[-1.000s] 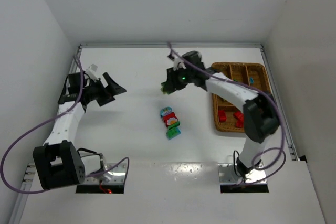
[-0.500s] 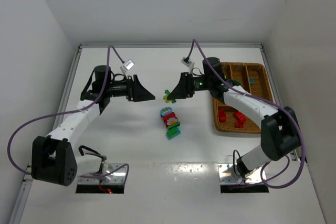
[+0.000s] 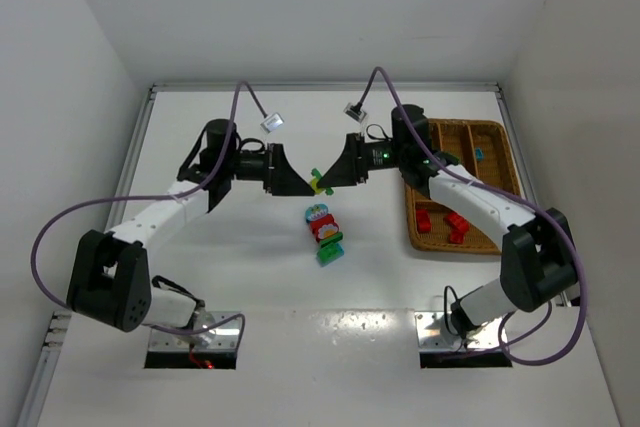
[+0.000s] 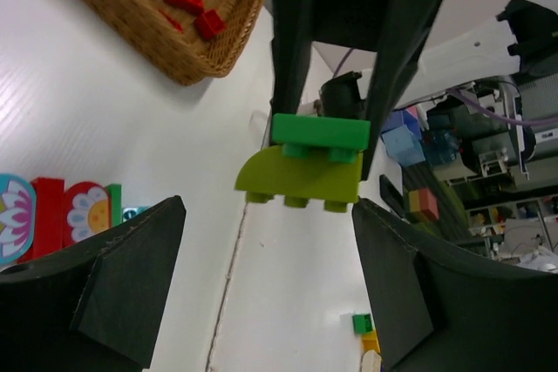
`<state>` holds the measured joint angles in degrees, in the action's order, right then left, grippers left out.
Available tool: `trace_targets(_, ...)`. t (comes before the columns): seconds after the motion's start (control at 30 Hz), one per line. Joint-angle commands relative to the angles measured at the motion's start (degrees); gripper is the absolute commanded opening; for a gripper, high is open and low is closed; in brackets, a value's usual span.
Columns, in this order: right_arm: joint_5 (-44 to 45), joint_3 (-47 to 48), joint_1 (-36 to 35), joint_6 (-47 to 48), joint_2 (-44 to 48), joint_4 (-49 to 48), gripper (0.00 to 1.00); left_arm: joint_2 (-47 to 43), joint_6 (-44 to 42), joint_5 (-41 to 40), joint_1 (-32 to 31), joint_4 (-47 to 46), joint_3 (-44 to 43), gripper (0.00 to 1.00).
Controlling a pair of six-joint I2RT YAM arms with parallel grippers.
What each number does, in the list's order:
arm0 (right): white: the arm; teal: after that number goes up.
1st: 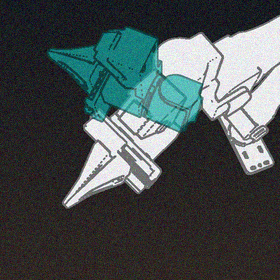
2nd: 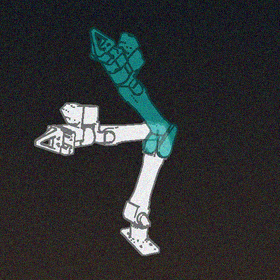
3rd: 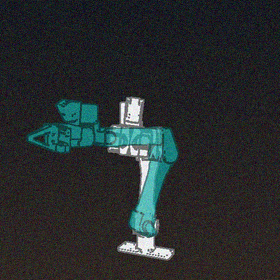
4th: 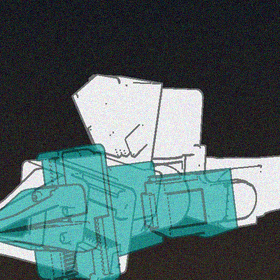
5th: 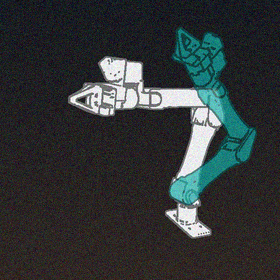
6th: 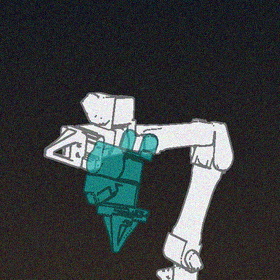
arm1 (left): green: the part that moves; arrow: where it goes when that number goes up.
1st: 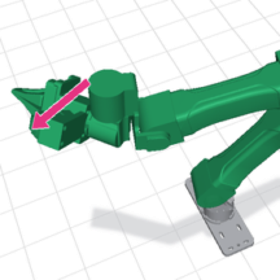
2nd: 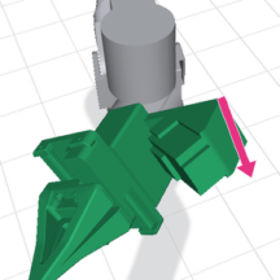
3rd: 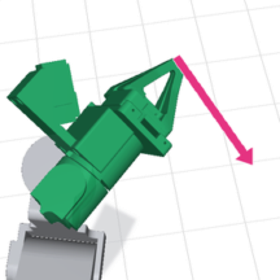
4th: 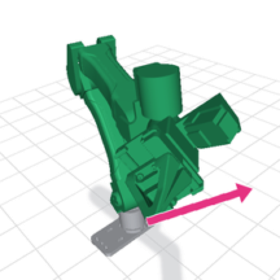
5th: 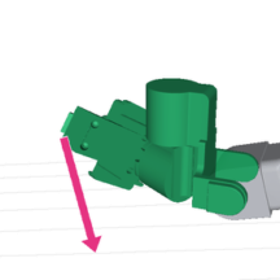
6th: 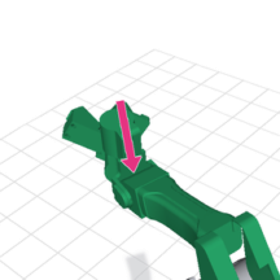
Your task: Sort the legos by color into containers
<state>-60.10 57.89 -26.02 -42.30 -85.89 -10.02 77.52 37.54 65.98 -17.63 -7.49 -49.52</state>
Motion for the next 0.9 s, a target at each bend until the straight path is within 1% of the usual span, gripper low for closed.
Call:
trace_targets(0.0, -2.22, 1.00, -0.26, -0.59, 1.60, -3.95, 0.16, -0.79, 0.78, 2.05, -1.44, -5.61, -2.60, 0.83)
trace_targets(0.07, -1.61, 1.00, -0.26, -1.11, 1.60, -3.95, 0.16, -0.79, -0.79, 0.83, -1.44, -3.78, -3.74, 0.83)
trace_targets(0.1, -0.99, 1.69, -0.26, -1.81, 1.60, -3.08, 0.16, -0.79, -6.02, -2.05, -1.44, 3.81, -6.18, 0.83)
trace_targets(0.13, -0.38, 1.70, -0.26, -1.82, 1.60, -2.03, 0.16, -0.79, -9.03, -4.17, -1.44, 8.15, -7.51, 0.84)
trace_targets(0.17, 1.54, 2.92, 0.35, -2.69, 0.99, 1.72, 0.16, -1.31, -11.67, -6.89, -1.44, 11.93, -8.57, 0.84)
trace_targets(0.2, 1.56, 3.54, 0.88, -2.70, 0.98, 3.06, 0.16, -2.27, -16.31, -10.31, -1.44, 19.02, -10.58, 0.86)
trace_targets(0.23, 2.17, 4.77, 0.88, -3.39, 0.03, 4.64, 0.16, -2.89, -17.84, -16.43, -1.44, 21.09, -10.60, 0.86)
trace_targets(0.3, 2.70, 5.31, 1.41, -5.24, -1.65, 8.16, 0.16, -5.43, -20.47, -22.35, -1.97, 23.73, -11.13, 0.86)
trace_targets(0.33, 3.31, 5.91, 1.41, -6.03, -2.17, 9.22, 0.16, -6.32, -20.49, -27.60, -2.58, 24.35, -11.13, 0.86)
trace_targets(0.4, 3.32, 5.92, 2.03, -9.70, -2.96, 9.32, 0.16, -7.81, -22.15, -32.20, -4.07, 24.89, -11.13, 0.86)
trace_targets(0.43, 2.62, 4.09, 2.03, -11.12, -2.97, 8.10, 0.16, -8.34, -23.38, -34.40, -6.26, 25.41, -11.65, 0.86)
trace_targets(0.47, 1.92, 3.20, 2.55, -12.61, -2.97, 6.70, 0.16, -8.35, -24.43, -38.34, -7.58, 26.20, -11.65, 0.87)
trace_targets(0.5, 1.91, 2.59, 2.55, -15.15, -2.97, 5.55, 0.16, -8.35, -25.14, -40.20, -8.99, 26.90, -12.53, 0.88)
trace_targets(0.53, 1.22, 1.80, 2.55, -16.05, -2.97, 3.89, 0.16, -8.35, -26.45, -41.62, -11.61, 27.78, -12.53, 0.88)
trace_targets(0.57, 0.51, 1.79, 2.55, -16.84, -2.97, 3.87, 0.16, -8.35, -26.46, -43.89, -12.86, 27.79, -13.14, 0.90)
trace_targets(0.63, -0.19, 1.26, 2.55, -19.04, -2.97, 1.85, 0.16, -7.82, -27.87, -46.10, -16.01, 27.79, -13.15, 0.91)
trace_targets(0.73, -0.20, 1.26, 2.55, -21.15, -3.58, 1.32, 0.16, -7.82, -28.49, -48.22, -18.75, 27.79, -13.15, 0.91)
trace_targets(0.87, -0.72, 1.26, 2.55, -23.26, -3.59, -0.61, 0.16, -7.29, -29.01, -49.53, -19.99, 27.79, -13.15, 0.91)
